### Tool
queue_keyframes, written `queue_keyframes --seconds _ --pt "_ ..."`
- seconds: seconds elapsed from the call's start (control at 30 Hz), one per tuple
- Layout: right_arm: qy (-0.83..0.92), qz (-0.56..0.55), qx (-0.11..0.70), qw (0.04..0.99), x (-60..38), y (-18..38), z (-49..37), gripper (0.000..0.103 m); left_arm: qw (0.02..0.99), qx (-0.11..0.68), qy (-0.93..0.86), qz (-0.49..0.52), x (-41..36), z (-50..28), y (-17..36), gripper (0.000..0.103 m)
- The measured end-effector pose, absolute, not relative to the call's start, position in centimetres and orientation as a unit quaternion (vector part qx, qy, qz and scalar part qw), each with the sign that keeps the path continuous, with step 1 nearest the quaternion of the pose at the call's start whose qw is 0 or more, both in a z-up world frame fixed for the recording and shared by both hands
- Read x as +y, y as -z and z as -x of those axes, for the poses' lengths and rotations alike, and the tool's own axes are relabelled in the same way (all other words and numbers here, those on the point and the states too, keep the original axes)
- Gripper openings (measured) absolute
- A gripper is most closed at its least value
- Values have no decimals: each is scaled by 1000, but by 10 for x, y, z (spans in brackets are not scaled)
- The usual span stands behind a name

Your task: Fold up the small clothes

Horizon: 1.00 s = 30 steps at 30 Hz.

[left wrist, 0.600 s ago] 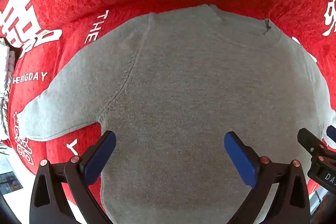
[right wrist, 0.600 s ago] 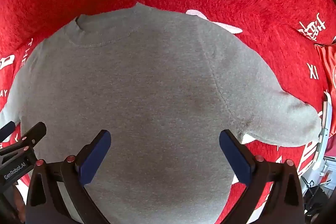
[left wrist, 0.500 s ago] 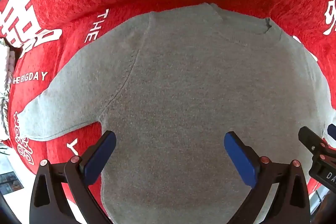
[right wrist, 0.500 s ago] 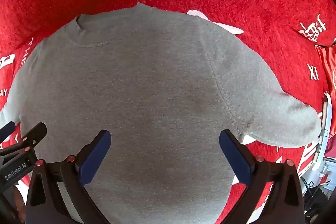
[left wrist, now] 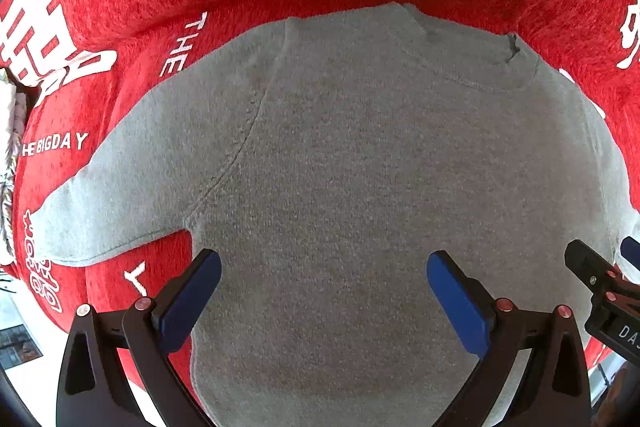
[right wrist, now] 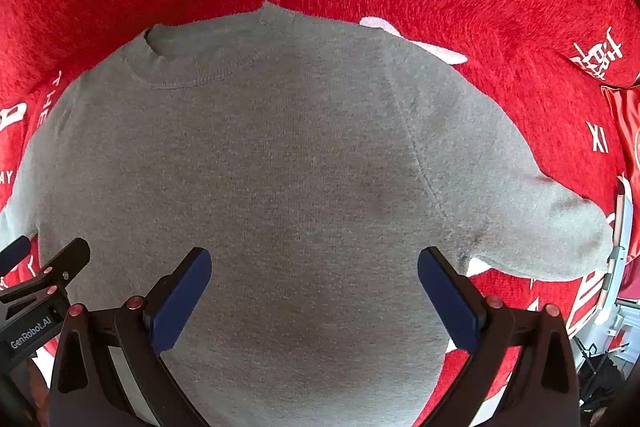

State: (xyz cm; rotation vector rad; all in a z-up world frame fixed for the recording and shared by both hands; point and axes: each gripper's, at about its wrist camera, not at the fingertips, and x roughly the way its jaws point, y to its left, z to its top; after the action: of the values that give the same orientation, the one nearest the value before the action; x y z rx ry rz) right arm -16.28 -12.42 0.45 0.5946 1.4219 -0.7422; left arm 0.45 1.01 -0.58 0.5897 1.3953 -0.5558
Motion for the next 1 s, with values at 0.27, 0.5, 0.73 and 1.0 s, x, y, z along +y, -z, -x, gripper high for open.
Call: queue_keyframes --seconds 0.27,0.5,0.73,1.0 --pt "329 -261 626 657 -124 -5 161 103 688 631 245 -263 7 -8 5 103" --pt "332 -253 624 660 -122 -5 157 103 707 611 223 -278 10 -13 4 103" --pt "333 -253 620 664 -119 -8 153 103 711 608 231 -267 14 -16 4 103" --pt "324 -266 626 657 -117 -11 152 103 686 637 219 -276 19 -18 8 103"
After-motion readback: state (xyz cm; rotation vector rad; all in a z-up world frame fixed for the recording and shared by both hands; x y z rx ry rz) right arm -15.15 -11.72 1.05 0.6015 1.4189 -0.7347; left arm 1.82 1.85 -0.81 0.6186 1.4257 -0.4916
